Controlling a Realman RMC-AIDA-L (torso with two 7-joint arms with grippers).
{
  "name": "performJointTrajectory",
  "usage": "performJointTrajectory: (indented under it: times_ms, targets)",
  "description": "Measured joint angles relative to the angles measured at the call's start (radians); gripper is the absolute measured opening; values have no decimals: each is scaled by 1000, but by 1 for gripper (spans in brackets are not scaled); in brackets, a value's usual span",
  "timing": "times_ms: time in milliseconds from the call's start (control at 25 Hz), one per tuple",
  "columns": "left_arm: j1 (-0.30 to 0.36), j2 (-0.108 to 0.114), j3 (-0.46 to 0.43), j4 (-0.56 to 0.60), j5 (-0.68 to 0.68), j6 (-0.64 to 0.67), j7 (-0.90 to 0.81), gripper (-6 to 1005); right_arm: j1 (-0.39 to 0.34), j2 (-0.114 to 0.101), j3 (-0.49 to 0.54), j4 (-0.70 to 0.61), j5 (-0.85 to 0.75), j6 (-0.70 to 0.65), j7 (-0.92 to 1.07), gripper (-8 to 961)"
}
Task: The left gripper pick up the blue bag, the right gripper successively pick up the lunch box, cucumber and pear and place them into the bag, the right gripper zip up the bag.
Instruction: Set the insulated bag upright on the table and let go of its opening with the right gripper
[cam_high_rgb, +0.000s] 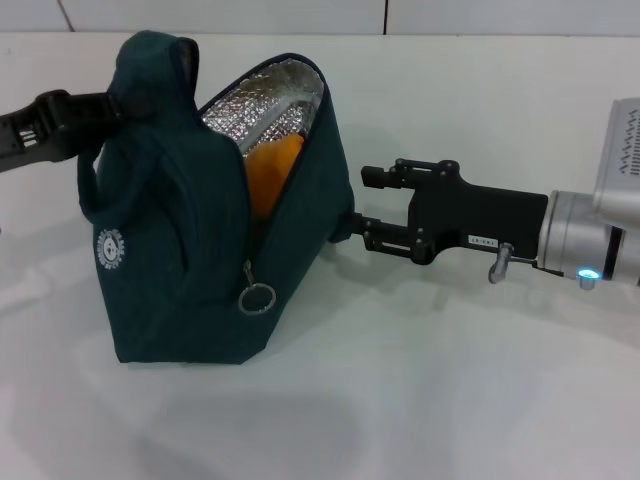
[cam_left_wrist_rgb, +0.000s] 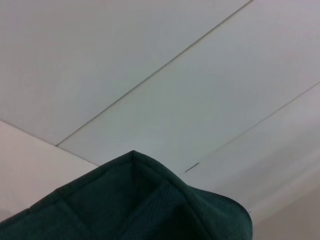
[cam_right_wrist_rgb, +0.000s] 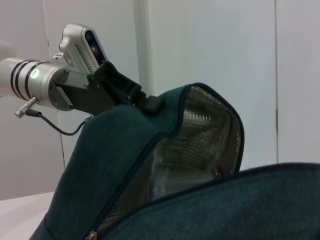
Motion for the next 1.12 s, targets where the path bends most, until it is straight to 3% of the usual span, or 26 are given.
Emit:
performJointTrajectory:
  times_ms: [720, 960, 1120]
  targets:
    - [4, -1, 0, -2, -6, 0, 4, 47, 13, 3, -12, -3, 0, 4, -63, 220]
    - [10, -1, 0, -1, -7, 0, 4, 47, -3, -2, -3, -7, 3, -8, -92, 14]
    - [12, 0, 0, -1, -7, 0, 4, 47, -16, -5, 1, -16, 9, -9, -91, 1]
